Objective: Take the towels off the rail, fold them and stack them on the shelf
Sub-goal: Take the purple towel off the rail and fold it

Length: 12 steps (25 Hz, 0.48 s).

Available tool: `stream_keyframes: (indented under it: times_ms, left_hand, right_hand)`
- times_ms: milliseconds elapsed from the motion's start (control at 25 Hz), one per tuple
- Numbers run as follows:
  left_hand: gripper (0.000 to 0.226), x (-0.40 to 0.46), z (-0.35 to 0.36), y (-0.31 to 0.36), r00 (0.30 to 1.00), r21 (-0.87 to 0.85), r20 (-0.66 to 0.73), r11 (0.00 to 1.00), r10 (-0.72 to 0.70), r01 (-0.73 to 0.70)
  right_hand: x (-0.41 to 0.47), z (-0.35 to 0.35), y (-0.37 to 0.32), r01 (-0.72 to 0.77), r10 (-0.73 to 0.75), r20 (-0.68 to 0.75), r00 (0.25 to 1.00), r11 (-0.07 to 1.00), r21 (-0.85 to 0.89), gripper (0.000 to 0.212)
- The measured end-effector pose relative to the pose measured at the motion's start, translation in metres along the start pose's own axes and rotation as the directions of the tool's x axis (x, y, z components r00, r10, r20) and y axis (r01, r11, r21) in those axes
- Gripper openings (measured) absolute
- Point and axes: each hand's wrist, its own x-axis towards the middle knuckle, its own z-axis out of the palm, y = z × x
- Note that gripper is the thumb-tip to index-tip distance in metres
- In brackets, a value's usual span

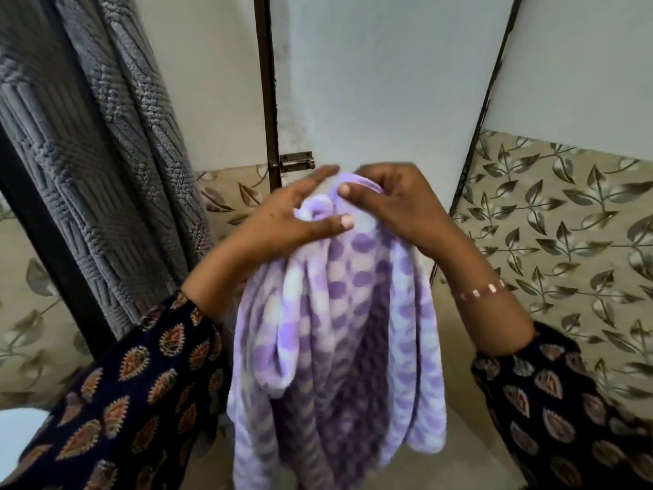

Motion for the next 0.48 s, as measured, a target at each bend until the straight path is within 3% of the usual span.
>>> stream_keyframes:
  times_ms: [80,160,240,360,480]
  left_hand:
    - [0.034,-0.003,0.011,0.005,1.000,-0.008,-0.029,1.000,-0.008,0.008]
    - [0.007,-0.006,0.012,0.010,0.983,-0.131,-0.174,0.991,-0.050,0.027]
    - [0.017,-0.007,0.006,0.008,0.944,-0.202,-0.317,0.979,-0.089,0.024]
    - [0.022,-0.010,-0.005,0.008,0.872,-0.357,-0.465,0.934,-0.153,-0.027]
    - [0.024,-0.013,-0.025,0.009,0.817,-0.453,-0.541,0.887,-0.197,-0.086]
  right_hand:
    - [0.013,0.007,-0.024,0.077,-0.075,0.028,0.997,0.995,-0.062,0.041]
    - [0.014,0.011,-0.026,0.037,-0.037,0.024,0.999,0.999,-0.009,0.032]
    - [0.004,0.010,-0.005,-0.100,0.092,0.064,0.994,0.986,0.131,0.027]
    - [-0.030,0.016,0.044,-0.344,0.317,0.148,0.937,0.910,0.230,0.048]
    - [-0.072,0.028,0.088,-0.571,0.532,0.221,0.818,0.795,0.202,0.031]
